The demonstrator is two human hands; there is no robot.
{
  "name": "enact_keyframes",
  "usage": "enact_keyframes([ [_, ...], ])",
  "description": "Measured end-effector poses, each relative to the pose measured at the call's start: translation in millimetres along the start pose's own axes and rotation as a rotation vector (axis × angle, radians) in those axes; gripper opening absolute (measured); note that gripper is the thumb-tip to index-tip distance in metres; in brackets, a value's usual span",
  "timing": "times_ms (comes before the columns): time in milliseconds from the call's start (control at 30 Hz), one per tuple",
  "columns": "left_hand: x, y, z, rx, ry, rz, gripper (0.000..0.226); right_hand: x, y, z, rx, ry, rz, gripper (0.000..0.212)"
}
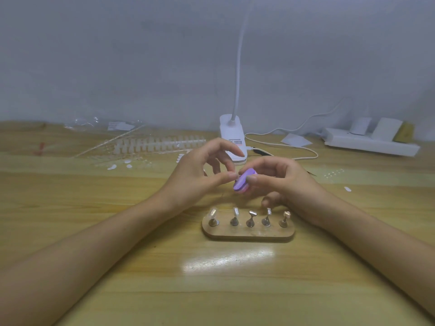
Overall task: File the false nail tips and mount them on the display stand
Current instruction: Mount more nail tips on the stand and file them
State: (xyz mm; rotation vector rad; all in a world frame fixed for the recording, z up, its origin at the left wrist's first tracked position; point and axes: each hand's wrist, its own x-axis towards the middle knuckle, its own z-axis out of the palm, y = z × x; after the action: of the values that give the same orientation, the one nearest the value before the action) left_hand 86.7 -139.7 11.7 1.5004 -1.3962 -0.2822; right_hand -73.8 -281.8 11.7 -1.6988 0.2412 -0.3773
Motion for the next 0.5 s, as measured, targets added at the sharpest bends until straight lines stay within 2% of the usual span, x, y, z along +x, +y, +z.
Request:
enact_keyframes([
  [133, -1.2, -2.3, 1.2, 0.018, 0.029, 0.059, 0.031, 1.7, 3.3, -0.4, 0.098, 0.060, 0.004, 0.019],
  [233, -0.9, -1.6, 3.2, 0.028, 0.071, 0.097, 0.029, 0.6, 4.2, 0.5, 0.013, -0.044, 0.007, 0.016],
  [367, -0.8, -1.5, 3.5, 0.080, 0.080, 0.154, 0.025, 3.2, 3.9, -2.2, 0.169, 0.101, 0.006, 0.020],
  [500, -0.8, 0.0, 5.4, 0.076, 0.087, 0.171, 0.025, 3.2, 5.3, -0.5, 0.045, -0.031, 0.026, 0.022],
])
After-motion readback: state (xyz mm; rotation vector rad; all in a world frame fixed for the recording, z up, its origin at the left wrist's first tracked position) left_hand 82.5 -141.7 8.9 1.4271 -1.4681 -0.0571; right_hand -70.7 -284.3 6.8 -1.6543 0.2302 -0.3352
